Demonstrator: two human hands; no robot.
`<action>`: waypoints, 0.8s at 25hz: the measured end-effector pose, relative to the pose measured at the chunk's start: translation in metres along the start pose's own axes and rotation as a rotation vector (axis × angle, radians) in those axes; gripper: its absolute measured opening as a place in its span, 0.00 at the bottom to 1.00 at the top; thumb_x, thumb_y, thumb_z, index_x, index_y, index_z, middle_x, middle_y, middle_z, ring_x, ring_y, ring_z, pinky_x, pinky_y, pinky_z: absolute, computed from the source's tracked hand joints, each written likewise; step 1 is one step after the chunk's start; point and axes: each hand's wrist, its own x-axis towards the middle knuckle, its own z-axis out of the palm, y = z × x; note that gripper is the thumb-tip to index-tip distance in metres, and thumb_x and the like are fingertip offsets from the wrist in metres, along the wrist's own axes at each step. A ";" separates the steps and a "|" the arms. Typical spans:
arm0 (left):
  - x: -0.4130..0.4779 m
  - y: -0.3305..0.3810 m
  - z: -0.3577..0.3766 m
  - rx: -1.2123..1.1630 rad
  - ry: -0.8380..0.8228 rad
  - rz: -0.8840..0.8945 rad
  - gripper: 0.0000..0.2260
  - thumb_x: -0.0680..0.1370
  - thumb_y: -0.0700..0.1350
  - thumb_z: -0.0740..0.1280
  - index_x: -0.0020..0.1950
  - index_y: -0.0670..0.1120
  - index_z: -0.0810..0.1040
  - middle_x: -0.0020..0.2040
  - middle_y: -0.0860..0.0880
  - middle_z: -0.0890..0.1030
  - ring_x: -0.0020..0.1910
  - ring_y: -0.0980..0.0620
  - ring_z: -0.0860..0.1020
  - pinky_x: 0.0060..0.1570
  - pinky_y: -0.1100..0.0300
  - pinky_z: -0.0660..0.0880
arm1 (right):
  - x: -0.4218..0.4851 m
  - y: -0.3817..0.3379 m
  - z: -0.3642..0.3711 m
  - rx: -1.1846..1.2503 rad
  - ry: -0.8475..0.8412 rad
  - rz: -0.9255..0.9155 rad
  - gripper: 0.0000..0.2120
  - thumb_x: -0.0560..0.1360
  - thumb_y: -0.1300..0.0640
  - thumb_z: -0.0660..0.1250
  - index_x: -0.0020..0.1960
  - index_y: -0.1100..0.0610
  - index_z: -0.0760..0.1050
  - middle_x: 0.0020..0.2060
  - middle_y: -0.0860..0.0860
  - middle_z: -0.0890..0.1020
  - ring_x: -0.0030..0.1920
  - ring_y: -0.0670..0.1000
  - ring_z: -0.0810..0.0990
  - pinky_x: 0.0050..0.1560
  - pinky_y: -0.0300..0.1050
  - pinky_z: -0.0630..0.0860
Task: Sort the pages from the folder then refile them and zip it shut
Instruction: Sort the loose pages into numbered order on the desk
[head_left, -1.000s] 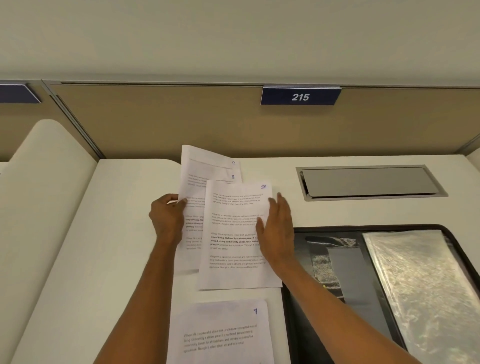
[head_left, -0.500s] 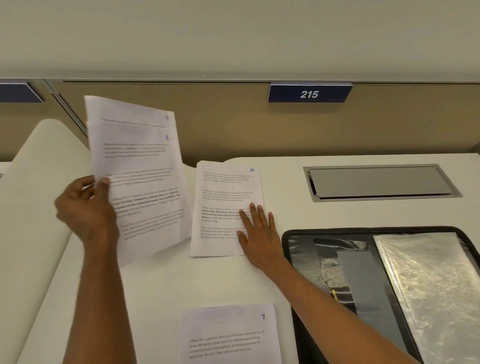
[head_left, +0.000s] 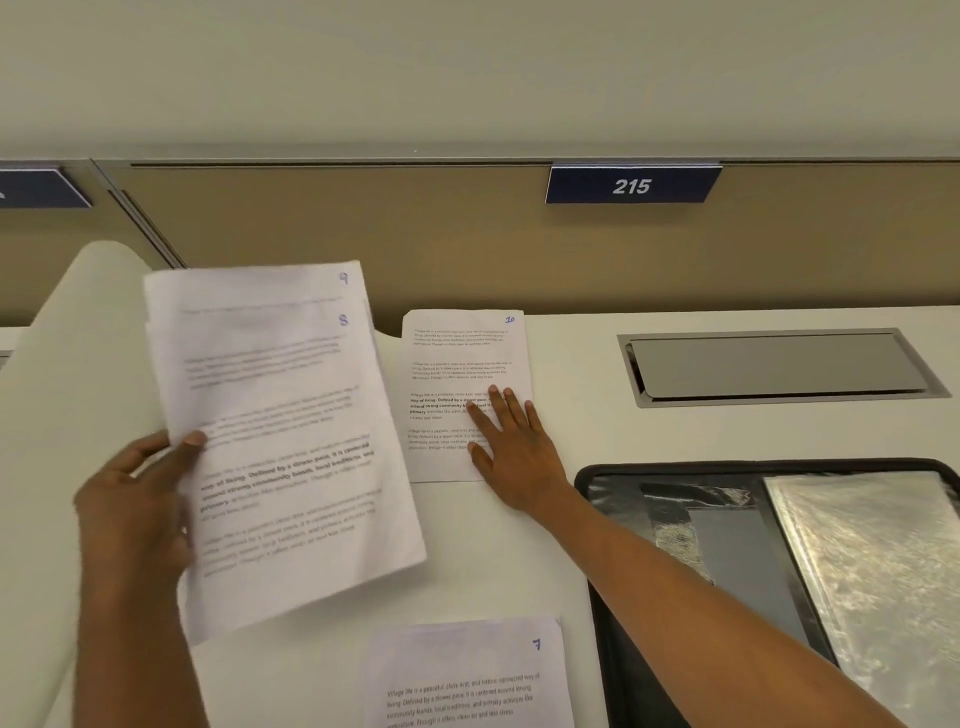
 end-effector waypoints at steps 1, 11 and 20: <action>0.001 -0.007 0.002 -0.002 -0.019 -0.038 0.05 0.76 0.43 0.77 0.48 0.49 0.83 0.36 0.49 0.85 0.29 0.53 0.82 0.31 0.55 0.83 | 0.003 0.001 -0.001 0.000 -0.004 -0.002 0.35 0.79 0.37 0.35 0.84 0.46 0.44 0.83 0.53 0.43 0.83 0.55 0.41 0.82 0.55 0.39; -0.027 -0.071 0.078 0.004 -0.215 -0.293 0.08 0.76 0.35 0.76 0.54 0.40 0.82 0.43 0.39 0.86 0.32 0.46 0.84 0.36 0.50 0.85 | -0.016 -0.002 -0.036 0.974 0.307 0.258 0.15 0.86 0.48 0.56 0.64 0.55 0.76 0.60 0.51 0.82 0.57 0.45 0.79 0.60 0.45 0.76; -0.020 -0.086 0.148 0.094 -0.276 -0.215 0.10 0.75 0.39 0.78 0.54 0.39 0.83 0.48 0.39 0.87 0.40 0.42 0.86 0.41 0.50 0.84 | -0.014 0.025 -0.042 0.965 0.340 0.541 0.01 0.77 0.63 0.73 0.47 0.59 0.81 0.39 0.50 0.84 0.37 0.44 0.80 0.39 0.32 0.73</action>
